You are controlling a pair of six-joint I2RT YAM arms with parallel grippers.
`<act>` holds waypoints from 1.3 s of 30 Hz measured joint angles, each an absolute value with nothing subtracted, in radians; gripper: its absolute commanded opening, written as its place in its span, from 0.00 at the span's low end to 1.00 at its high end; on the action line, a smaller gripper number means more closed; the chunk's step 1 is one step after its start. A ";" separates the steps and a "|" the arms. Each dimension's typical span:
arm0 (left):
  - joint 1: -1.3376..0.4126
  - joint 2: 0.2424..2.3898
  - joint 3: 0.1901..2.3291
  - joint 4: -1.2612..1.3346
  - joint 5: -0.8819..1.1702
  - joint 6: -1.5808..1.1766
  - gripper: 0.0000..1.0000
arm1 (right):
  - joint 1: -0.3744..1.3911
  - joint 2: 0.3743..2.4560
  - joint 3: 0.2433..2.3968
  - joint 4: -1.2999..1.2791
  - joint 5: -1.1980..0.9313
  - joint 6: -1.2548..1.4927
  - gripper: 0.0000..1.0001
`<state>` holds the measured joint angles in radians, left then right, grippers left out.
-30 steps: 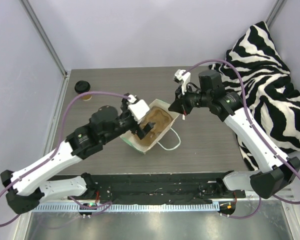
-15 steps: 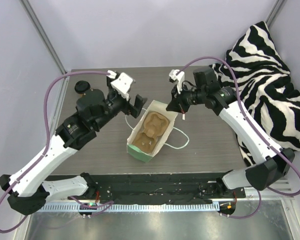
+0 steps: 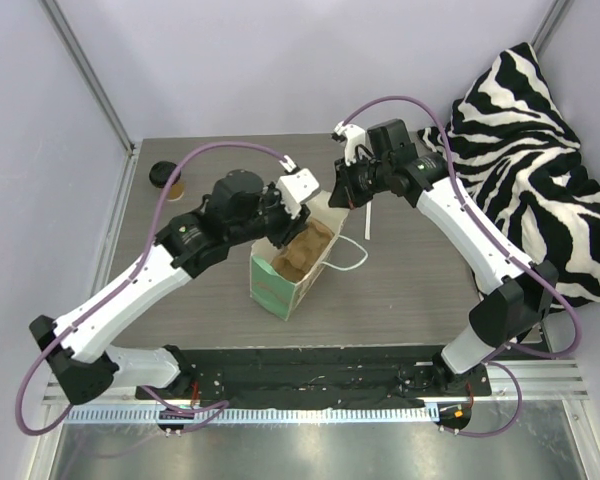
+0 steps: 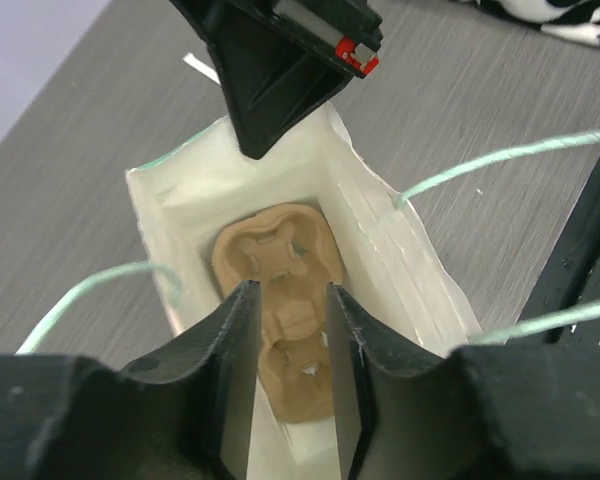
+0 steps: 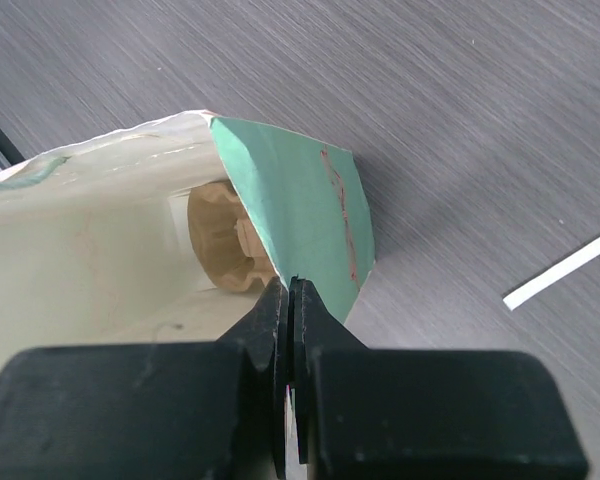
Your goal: Pack the takeout coffee
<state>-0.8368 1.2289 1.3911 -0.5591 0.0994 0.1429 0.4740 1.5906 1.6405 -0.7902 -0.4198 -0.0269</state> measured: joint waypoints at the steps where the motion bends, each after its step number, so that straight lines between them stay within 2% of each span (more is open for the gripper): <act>1: -0.839 1.249 1.391 -0.559 0.100 0.143 0.30 | 0.474 1.589 1.641 -0.793 -0.415 -0.016 0.01; 9: -0.858 1.391 1.391 -0.547 0.087 0.150 0.16 | 0.474 1.579 1.641 -0.798 -0.412 0.039 0.01; 21: -0.863 1.508 1.205 -0.354 0.026 0.241 0.09 | 0.474 1.527 1.640 -0.811 -0.459 0.076 0.01; 34: -0.857 1.612 1.149 -0.197 0.009 0.274 0.00 | 0.439 1.527 1.620 -0.821 -0.455 0.086 0.01; 39: -0.831 1.609 1.119 -0.176 0.021 0.271 0.00 | 0.426 1.534 1.617 -0.824 -0.468 0.095 0.01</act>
<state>-0.8307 1.6093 1.1194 -0.1761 0.0212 0.2710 0.4255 1.5341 1.6169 -0.8238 -0.4679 0.0948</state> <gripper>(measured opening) 0.014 0.033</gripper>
